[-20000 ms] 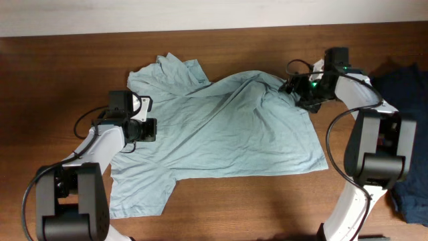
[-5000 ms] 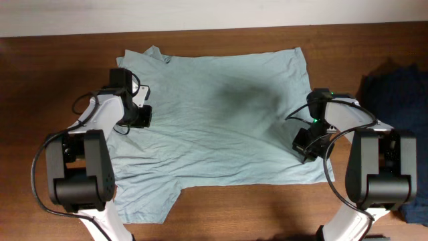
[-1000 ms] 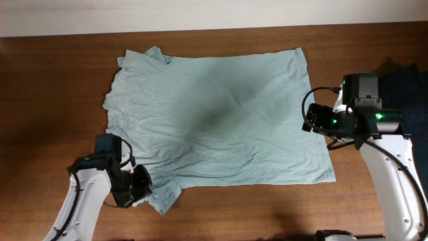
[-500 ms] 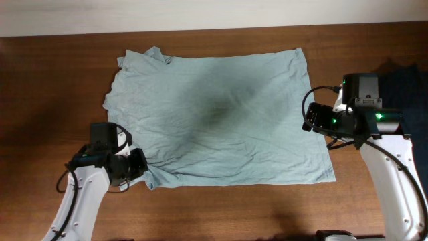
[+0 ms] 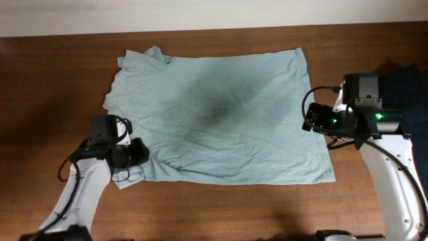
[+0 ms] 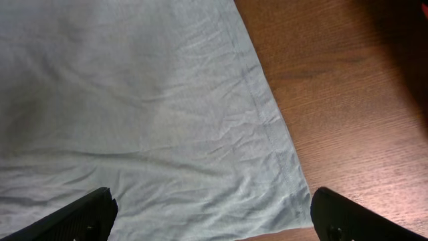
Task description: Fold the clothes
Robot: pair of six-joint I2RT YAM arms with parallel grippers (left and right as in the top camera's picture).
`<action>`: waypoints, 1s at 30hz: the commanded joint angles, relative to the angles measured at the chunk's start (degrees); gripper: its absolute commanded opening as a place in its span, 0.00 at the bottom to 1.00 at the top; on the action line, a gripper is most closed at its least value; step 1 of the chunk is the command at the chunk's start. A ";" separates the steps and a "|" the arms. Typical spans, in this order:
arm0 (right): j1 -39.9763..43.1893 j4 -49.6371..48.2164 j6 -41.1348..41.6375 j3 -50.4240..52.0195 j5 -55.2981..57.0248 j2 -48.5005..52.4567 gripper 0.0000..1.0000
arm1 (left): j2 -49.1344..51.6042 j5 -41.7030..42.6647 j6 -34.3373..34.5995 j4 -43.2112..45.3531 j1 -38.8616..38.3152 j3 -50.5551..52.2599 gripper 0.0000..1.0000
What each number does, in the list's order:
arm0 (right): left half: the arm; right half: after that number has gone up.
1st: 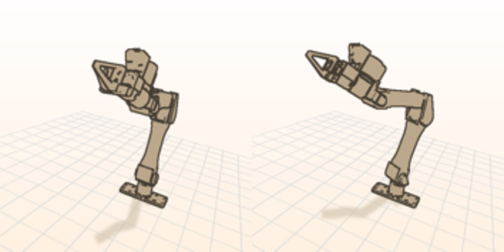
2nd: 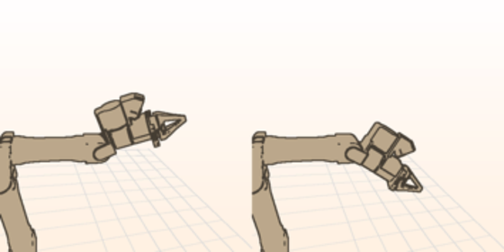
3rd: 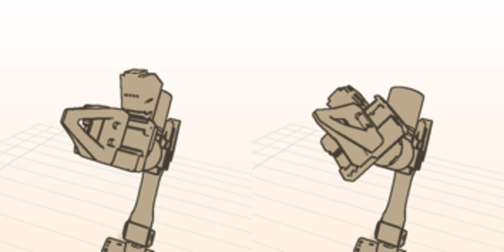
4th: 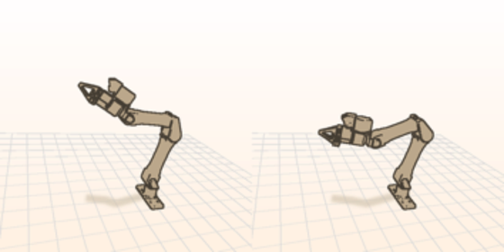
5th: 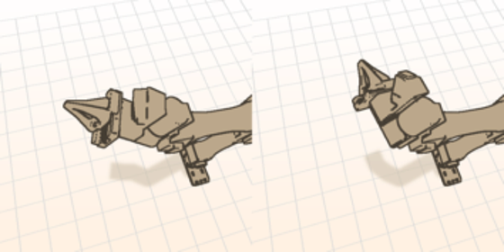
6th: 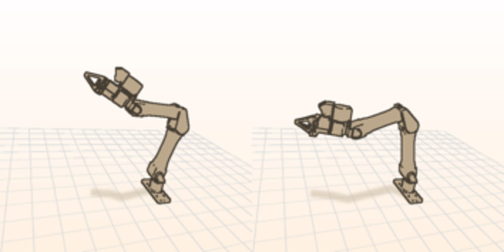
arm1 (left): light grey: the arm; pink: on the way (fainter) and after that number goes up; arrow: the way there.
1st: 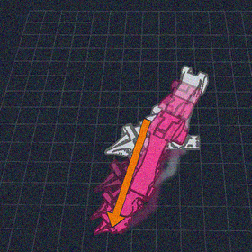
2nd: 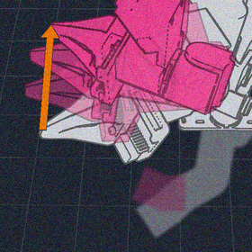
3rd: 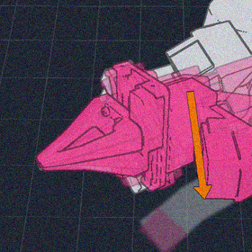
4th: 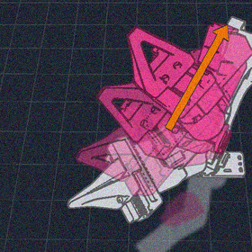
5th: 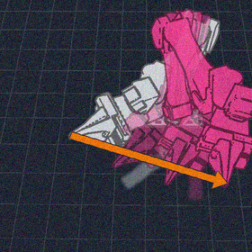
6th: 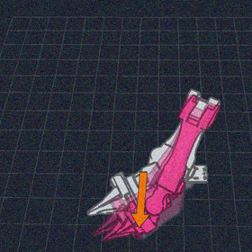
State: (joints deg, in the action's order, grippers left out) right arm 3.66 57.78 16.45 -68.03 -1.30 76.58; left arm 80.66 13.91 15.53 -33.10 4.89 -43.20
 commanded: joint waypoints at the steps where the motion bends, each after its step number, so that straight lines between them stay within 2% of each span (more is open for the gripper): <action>1: 0.15 -0.17 -0.15 -0.42 0.48 0.09 0.97 | 3.23 -0.24 -2.40 3.34 -0.11 -1.64 0.50; 4: 0.15 -0.09 -0.17 -0.42 0.48 0.09 0.98 | 3.39 -0.22 -4.92 -1.11 -0.11 -5.03 0.49; 7: 0.15 0.09 -0.17 -0.42 0.48 0.09 0.98 | 3.39 0.09 -6.40 -12.13 -0.22 -10.19 0.49; 11: 0.15 0.07 -0.15 -0.42 0.48 0.09 0.98 | 3.50 0.00 -0.68 -20.57 -0.26 -9.94 0.50; 15: 0.15 0.04 -0.17 -0.42 0.50 0.09 0.98 | 3.56 0.20 0.33 -21.07 -0.26 -6.54 0.50; 24: 0.15 -0.15 -0.15 -0.42 0.50 0.09 0.98 | 4.00 2.19 1.18 -15.12 -0.39 -1.29 0.48; 26: 0.15 -0.13 -0.15 -0.42 0.50 0.09 0.98 | 4.76 2.43 1.20 -14.19 -0.39 -1.18 0.34; 28: 0.15 -0.15 -0.15 -0.42 0.50 0.09 0.98 | 4.90 2.69 1.79 -13.42 -0.39 -1.18 0.14; 30: 0.15 -0.15 -0.15 -0.42 0.50 0.09 0.97 | 4.87 5.97 1.79 -11.85 -0.52 -1.20 0.01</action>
State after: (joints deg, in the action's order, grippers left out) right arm 3.66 57.82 16.43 -68.03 -1.30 76.58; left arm 85.10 16.01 16.97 -46.17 4.84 -44.82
